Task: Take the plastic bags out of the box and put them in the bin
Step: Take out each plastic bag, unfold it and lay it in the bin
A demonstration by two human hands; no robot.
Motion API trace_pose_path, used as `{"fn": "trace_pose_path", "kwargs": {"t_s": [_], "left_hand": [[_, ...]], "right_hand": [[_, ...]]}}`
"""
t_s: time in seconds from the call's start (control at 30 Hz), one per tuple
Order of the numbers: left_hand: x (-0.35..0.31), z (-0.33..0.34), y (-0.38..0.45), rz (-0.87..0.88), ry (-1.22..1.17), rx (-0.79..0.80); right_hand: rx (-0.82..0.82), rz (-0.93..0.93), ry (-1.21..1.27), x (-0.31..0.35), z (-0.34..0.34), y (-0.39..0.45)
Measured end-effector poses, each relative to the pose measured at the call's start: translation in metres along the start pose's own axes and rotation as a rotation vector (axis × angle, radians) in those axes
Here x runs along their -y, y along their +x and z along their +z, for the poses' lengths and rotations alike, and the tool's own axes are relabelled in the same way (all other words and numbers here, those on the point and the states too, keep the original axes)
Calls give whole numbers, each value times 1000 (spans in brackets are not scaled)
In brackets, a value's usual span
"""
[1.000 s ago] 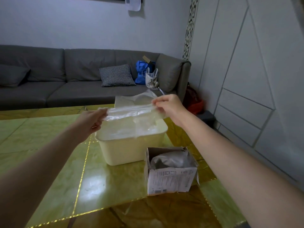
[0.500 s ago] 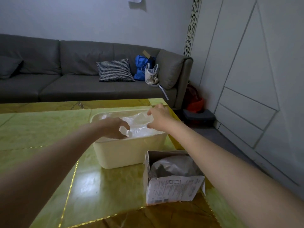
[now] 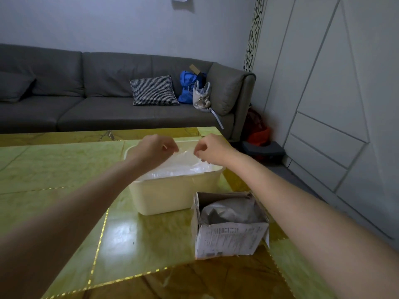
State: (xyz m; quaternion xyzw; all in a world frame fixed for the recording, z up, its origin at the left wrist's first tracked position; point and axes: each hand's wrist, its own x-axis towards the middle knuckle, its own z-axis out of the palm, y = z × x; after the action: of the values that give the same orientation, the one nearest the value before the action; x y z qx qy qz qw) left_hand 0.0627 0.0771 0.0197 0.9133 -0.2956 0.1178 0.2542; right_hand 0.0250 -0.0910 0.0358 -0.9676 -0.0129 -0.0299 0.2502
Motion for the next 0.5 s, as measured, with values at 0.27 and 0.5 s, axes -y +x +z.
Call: {"fn": "trace_pose_path", "kwargs": {"t_s": [0.27,0.5], "left_hand": [[-81,33,-38,215,153,419],[-99,45,-51,241,388,490]], "right_hand": [[317,158,-191,-12,-26,-71],[403,183,-394,-12,-8,-108]]}}
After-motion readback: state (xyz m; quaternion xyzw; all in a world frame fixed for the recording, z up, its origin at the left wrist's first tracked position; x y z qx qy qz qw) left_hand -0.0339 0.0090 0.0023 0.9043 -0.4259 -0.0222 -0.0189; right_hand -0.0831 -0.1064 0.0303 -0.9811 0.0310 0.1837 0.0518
